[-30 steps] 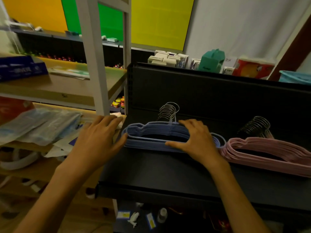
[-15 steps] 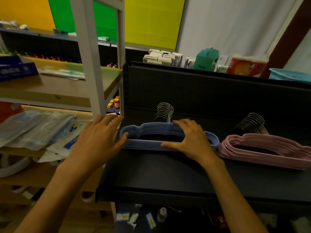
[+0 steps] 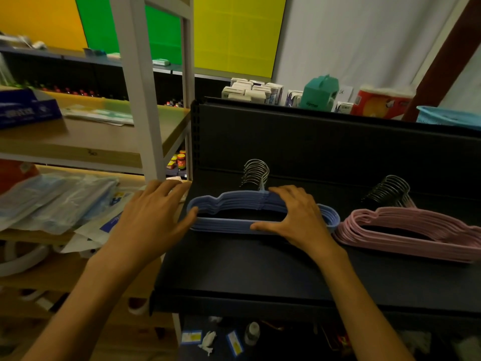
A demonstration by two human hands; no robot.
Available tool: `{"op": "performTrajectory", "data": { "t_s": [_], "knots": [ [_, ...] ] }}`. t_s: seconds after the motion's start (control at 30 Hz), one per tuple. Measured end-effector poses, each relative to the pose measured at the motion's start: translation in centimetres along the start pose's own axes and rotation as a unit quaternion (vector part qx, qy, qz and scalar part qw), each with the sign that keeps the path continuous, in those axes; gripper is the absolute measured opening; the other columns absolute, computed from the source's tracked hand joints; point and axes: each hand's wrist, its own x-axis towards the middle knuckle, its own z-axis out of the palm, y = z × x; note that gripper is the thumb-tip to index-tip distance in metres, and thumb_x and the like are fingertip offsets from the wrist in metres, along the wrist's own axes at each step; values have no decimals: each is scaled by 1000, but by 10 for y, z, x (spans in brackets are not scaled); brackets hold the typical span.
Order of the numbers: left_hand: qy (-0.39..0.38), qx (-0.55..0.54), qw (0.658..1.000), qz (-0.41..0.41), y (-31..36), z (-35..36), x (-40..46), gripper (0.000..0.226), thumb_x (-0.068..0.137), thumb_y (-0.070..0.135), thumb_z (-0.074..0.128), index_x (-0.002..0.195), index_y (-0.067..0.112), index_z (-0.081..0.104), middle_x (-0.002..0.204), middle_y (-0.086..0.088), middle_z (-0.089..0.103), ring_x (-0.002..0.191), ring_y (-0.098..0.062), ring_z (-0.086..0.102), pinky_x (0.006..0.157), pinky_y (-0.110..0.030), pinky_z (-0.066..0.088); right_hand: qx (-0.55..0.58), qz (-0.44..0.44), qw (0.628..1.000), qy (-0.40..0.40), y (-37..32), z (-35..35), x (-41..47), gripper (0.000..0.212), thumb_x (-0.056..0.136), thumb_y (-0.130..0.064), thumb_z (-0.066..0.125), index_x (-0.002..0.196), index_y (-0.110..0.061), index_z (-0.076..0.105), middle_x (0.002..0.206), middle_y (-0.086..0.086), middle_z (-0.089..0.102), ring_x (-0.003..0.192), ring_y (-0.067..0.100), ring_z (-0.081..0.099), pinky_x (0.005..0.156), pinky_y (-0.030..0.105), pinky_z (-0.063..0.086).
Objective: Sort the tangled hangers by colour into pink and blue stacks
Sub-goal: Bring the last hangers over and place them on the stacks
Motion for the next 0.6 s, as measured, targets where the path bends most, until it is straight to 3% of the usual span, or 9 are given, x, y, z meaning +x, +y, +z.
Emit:
{"op": "performTrajectory", "data": {
  "t_s": [0.2, 0.33, 0.47, 0.6],
  "knots": [
    [-3, -12, 1000, 10, 3, 2, 3, 64, 89, 49, 49, 145, 25, 27, 146, -2, 35, 133, -22, 30, 105, -40, 33, 1, -15, 1000, -10, -1, -6, -2, 87, 68, -76, 56, 138, -30, 35, 138, -5, 40, 123, 11, 36, 99, 25, 25],
    [-16, -14, 999, 30, 13, 3, 12, 64, 90, 49, 47, 145, 26, 25, 147, 0, 33, 135, -20, 27, 106, -39, 30, 10, -23, 999, 21, 2, -24, -11, 64, 82, -64, 51, 137, -32, 40, 139, -9, 44, 126, 7, 37, 102, 22, 21],
    [-8, -20, 998, 64, 40, 8, 23, 64, 89, 50, 47, 144, 25, 28, 145, 0, 35, 133, -21, 30, 105, -39, 31, -45, 10, 998, 53, 24, -52, -30, 52, 89, -52, 49, 136, -30, 44, 141, -7, 44, 130, 9, 36, 108, 26, 20],
    [0, -19, 995, 102, 83, 17, 29, 63, 89, 52, 45, 144, 25, 28, 145, 1, 36, 131, -21, 31, 104, -39, 32, -102, 83, 991, 30, 55, -79, -62, 48, 92, -45, 48, 137, -28, 42, 144, -7, 40, 132, 11, 32, 109, 27, 17]
  ]
}}
